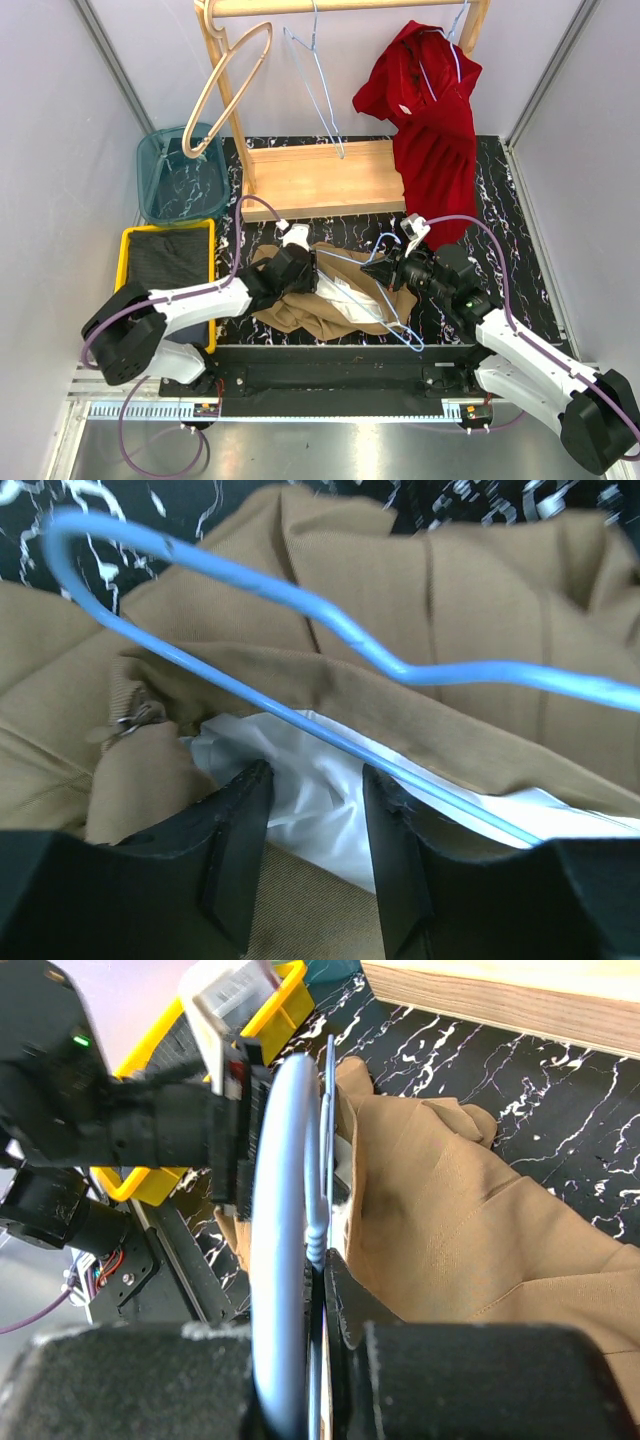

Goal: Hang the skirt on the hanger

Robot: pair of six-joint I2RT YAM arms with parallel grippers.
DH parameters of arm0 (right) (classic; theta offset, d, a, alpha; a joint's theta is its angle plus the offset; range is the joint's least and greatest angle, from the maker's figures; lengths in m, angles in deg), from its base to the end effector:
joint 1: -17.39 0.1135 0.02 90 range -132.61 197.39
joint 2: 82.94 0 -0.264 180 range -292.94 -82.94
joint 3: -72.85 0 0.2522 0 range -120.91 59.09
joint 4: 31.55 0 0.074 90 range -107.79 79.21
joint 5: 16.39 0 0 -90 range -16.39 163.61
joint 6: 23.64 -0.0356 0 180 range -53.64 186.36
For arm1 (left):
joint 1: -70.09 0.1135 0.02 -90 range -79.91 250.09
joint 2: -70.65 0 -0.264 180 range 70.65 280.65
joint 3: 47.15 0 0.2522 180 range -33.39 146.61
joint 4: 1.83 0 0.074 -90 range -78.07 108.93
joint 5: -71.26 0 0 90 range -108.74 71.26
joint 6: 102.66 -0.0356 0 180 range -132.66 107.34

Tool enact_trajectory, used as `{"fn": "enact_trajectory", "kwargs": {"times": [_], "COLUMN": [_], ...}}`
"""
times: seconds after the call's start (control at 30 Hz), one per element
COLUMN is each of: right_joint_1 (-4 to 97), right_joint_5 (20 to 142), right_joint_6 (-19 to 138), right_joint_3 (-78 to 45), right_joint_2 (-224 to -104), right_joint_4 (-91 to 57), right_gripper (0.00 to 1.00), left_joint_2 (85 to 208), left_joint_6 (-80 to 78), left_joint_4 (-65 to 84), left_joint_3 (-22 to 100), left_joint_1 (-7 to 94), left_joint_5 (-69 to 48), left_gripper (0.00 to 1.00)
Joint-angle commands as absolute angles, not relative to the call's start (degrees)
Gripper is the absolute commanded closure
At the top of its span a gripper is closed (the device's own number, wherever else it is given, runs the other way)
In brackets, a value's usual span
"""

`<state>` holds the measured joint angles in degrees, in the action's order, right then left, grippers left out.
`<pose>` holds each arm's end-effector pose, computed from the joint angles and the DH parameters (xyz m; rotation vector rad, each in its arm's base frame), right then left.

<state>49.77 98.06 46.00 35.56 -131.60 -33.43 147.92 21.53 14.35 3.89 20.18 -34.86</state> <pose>0.1592 0.1184 0.2444 -0.5193 1.7638 1.0312 0.1801 -0.1986 0.1866 0.1731 2.3086 -0.4394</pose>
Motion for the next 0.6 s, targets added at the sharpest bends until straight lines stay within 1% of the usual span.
{"fn": "enact_trajectory", "kwargs": {"times": [0.0, 0.03, 0.13, 0.17, 0.2, 0.27, 0.3, 0.57], "right_joint_1": [50.53, 50.53, 50.53, 50.53, 50.53, 50.53, 50.53, 50.53], "right_joint_5": [96.55, 96.47, 96.38, 96.38, 96.38, 96.20, 96.11, 95.68], "right_joint_6": [46.06, 46.06, 46.15, 46.15, 46.15, 46.24, 46.24, 46.41], "right_joint_3": [35.62, 35.62, 35.53, 35.45, 35.44, 35.44, 35.53, 35.44], "right_joint_2": [-130.93, -130.92, -130.84, -130.84, -130.84, -130.57, -130.49, -130.13], "right_joint_4": [-37.13, -37.13, -36.95, -36.69, -36.69, -36.51, -36.42, -35.81], "right_gripper": [1.00, 1.00, 1.00, 1.00, 1.00, 1.00, 1.00, 1.00], "left_joint_2": [150.98, 151.50, 152.21, 152.65, 152.83, 152.74, 152.65, 148.09], "left_joint_6": [23.02, 23.37, 23.46, 23.55, 23.55, 23.55, 23.46, 23.20], "left_joint_4": [15.18, 15.10, 14.57, 14.66, 14.83, 15.35, 15.71, 20.54], "left_joint_3": [7.48, 7.57, 7.66, 8.09, 8.18, 8.53, 8.62, 8.89], "left_joint_1": [19.64, 19.29, 18.76, 18.76, 18.67, 18.50, 18.41, 18.06], "left_joint_5": [-37.28, -37.55, -38.34, -38.43, -38.43, -38.78, -39.21, -42.12], "left_gripper": [0.55, 0.55, 0.61, 0.64, 0.73, 0.77, 0.81, 0.82]}}
